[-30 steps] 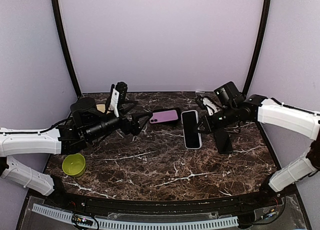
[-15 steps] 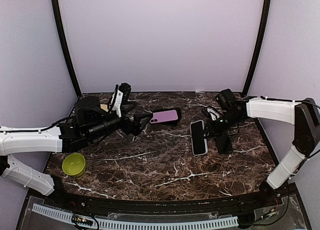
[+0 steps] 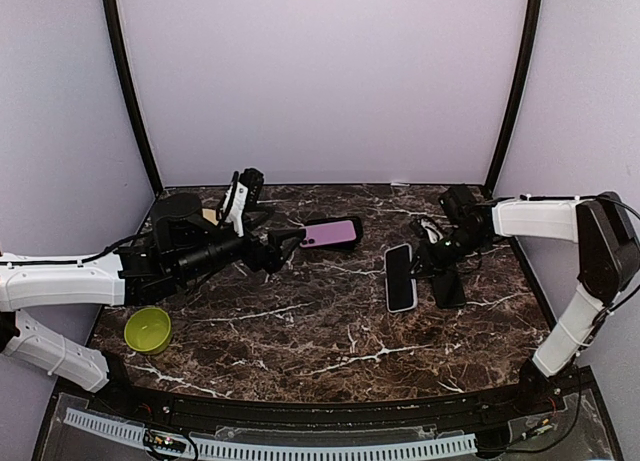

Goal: Put the phone into the phone case
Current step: Place the phone with the phone case at the center of the board.

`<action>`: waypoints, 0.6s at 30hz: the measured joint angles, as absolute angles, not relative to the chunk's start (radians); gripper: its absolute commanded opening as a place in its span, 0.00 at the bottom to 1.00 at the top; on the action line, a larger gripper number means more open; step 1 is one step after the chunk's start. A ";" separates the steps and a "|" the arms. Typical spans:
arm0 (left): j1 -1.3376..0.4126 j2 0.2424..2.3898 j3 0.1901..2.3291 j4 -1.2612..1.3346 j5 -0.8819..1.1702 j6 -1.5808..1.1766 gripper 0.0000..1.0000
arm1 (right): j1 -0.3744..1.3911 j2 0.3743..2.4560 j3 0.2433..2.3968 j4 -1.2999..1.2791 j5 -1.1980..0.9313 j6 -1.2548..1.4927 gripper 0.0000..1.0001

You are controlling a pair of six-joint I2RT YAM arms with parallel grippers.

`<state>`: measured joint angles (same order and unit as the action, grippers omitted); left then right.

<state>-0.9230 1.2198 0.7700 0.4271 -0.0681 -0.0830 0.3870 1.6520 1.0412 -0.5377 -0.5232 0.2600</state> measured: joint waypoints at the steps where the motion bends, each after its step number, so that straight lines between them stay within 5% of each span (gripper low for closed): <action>1: -0.923 1.220 0.770 0.427 -0.068 -0.082 0.93 | 0.383 1.653 1.039 -0.537 -0.524 0.261 0.16; 18: -0.923 1.229 0.770 0.415 -0.067 -0.081 0.93 | 0.367 1.717 0.983 -0.399 -0.404 0.339 0.23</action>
<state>-0.9230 1.2285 0.7700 0.4152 -0.0673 -0.0807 0.3668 1.7172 0.9829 -0.3988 -0.4038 0.3386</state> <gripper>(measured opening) 0.932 0.214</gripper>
